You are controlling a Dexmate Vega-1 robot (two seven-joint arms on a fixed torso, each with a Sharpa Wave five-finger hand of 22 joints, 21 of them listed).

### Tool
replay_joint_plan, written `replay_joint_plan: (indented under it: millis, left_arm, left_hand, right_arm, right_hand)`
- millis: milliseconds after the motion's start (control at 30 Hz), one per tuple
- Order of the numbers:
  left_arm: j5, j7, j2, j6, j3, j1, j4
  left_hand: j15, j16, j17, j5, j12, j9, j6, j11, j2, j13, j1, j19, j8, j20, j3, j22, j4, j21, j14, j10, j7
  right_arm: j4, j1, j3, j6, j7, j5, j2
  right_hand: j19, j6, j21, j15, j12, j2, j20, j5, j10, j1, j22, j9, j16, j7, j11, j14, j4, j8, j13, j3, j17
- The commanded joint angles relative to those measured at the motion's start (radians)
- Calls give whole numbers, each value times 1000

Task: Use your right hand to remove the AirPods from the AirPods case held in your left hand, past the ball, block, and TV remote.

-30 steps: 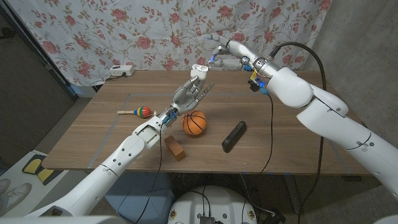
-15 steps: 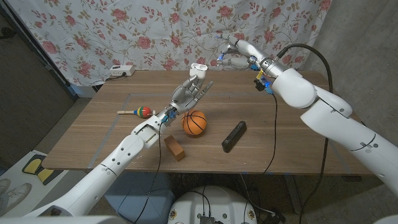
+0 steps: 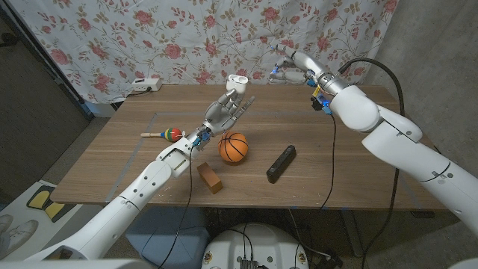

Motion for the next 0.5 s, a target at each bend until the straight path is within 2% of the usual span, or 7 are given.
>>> replay_joint_plan:
  millis: [33, 500]
  left_arm:
    - [-1, 16, 3, 4, -2, -4, -6]
    - [7, 36, 5, 4, 0, -14, -22]
  left_hand:
    - [-51, 4, 5, 2, 6, 7, 6, 1, 27, 284, 16, -5, 6, 2, 0, 5, 2, 7, 59, 13, -1]
    - [-51, 4, 6, 0, 5, 6, 8, 1, 27, 286, 17, -6, 7, 2, -1, 5, 2, 9, 59, 13, 1]
  right_arm:
    - [61, -5, -1, -33, -24, 2, 14]
    - [129, -6, -8, -52, -40, 0, 30]
  right_hand:
    - [5, 13, 0, -186, 7, 2, -4, -3, 24, 16, 2, 1, 4, -1, -16, 5, 3, 0, 0, -6, 5]
    - [9, 20, 0, -186, 12, 1, -4, -8, 28, 22, 2, 2, 1, 2, -16, 1, 4, -3, -2, -11, 9]
